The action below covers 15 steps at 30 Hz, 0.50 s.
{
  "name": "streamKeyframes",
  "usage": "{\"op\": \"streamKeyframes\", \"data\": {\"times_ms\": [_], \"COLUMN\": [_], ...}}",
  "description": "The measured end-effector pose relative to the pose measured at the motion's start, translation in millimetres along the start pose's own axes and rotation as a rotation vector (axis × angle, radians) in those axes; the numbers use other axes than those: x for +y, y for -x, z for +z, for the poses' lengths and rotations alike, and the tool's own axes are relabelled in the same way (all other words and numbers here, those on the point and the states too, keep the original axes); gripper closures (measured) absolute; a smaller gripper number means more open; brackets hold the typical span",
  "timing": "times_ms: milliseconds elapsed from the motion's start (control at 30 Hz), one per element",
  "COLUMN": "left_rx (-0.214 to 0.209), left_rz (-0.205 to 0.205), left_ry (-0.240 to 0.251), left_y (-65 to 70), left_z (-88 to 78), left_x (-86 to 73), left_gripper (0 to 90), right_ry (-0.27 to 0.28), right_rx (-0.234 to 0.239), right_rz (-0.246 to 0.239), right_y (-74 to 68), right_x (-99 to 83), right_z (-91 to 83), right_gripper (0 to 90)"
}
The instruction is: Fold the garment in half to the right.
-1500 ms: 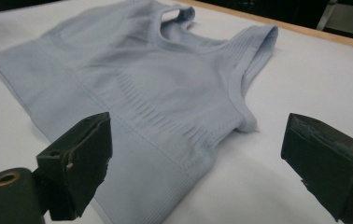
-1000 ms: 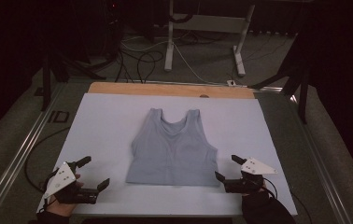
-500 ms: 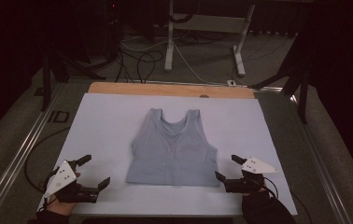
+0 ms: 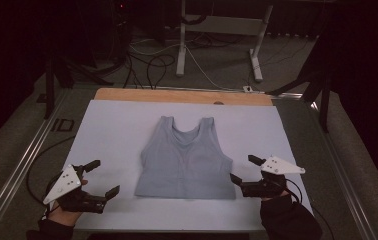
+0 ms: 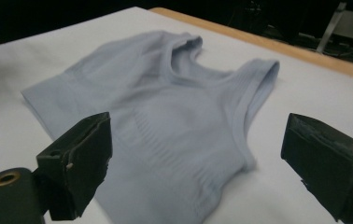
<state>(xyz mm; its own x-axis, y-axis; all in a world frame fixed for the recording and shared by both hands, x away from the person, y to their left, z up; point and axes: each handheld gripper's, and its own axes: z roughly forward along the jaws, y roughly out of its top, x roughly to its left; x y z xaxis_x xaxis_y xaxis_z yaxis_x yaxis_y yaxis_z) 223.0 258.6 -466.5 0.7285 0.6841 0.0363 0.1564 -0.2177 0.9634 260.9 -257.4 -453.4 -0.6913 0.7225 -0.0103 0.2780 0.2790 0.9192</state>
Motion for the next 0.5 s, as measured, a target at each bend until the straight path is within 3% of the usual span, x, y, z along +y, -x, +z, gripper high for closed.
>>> {"op": "streamKeyframes", "data": {"times_ms": [233, 500], "left_rx": [-0.016, -0.027], "left_rz": [0.017, 0.020], "left_ry": [-0.029, -0.045], "left_y": [-1.9, -3.0], "left_z": [3.4, 7.9], "left_x": [13.1, 24.1], "left_gripper": [0.0, 0.0], "right_ry": [0.005, 0.006], "right_rx": [0.016, 0.047], "right_rz": [-0.016, -0.031], "right_y": [1.2, 1.1], "right_x": [23.7, 47.8], "right_z": [6.2, 25.2], "right_gripper": [9.0, 9.0]}}
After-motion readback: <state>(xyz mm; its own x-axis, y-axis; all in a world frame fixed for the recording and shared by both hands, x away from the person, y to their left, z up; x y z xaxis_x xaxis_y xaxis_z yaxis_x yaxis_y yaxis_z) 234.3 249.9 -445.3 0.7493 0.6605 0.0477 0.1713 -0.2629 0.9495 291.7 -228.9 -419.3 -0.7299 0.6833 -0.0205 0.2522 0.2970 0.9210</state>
